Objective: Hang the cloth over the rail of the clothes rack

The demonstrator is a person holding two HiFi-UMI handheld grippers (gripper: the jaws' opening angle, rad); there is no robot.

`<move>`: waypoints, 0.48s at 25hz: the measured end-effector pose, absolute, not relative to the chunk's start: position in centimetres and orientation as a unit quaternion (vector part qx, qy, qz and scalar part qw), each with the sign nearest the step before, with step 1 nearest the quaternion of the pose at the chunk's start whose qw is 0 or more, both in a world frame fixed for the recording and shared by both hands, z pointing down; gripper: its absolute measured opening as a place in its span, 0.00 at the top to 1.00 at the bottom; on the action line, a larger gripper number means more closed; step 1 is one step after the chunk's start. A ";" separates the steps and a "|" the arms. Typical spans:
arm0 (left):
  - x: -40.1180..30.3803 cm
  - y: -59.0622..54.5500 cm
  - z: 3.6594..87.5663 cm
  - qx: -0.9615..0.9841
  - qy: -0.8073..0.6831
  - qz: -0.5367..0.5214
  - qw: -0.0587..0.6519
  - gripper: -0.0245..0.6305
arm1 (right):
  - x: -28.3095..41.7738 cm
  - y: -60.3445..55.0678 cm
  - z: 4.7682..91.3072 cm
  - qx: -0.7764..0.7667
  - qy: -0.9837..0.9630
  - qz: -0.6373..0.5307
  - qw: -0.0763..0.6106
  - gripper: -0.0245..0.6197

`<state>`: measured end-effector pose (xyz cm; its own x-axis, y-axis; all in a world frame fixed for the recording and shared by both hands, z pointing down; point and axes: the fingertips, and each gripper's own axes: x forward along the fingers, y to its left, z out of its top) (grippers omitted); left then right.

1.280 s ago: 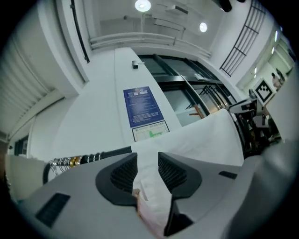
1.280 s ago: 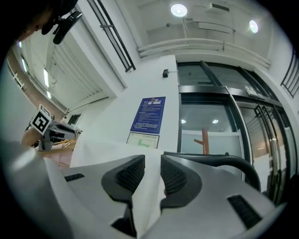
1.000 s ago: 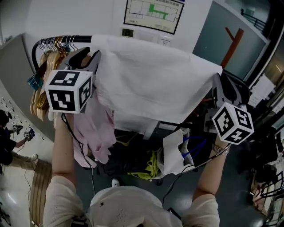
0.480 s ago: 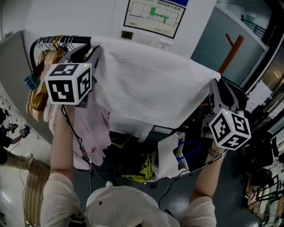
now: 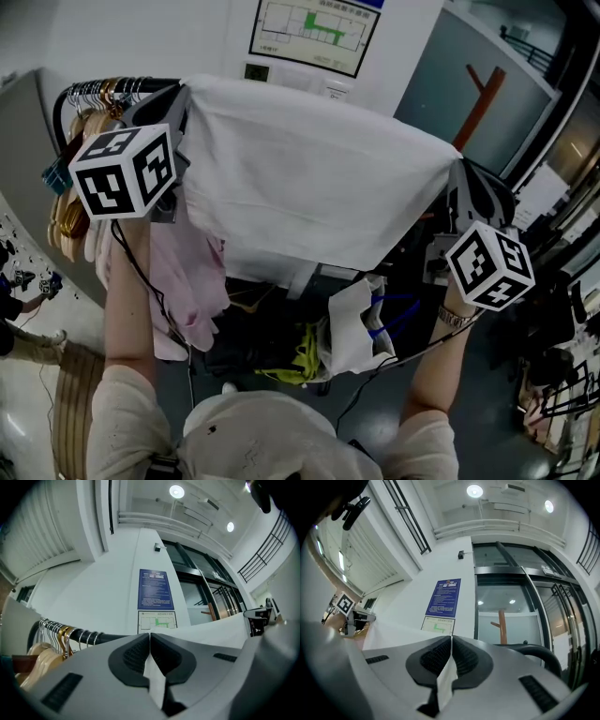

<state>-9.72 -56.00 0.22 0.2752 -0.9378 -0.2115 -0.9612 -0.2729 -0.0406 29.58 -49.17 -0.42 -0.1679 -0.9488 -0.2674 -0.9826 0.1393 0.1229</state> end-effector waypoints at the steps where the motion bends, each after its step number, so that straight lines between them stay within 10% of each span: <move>1: -9.7 -55.9 -0.1 -0.798 0.592 0.079 0.077 0.93 | 29.7 -49.1 -0.8 -0.643 0.750 0.136 0.068 0.92; 12: -9.7 -56.0 0.4 -0.756 0.638 0.041 0.138 0.93 | 30.0 -49.6 0.7 -0.651 0.743 0.142 0.060 0.92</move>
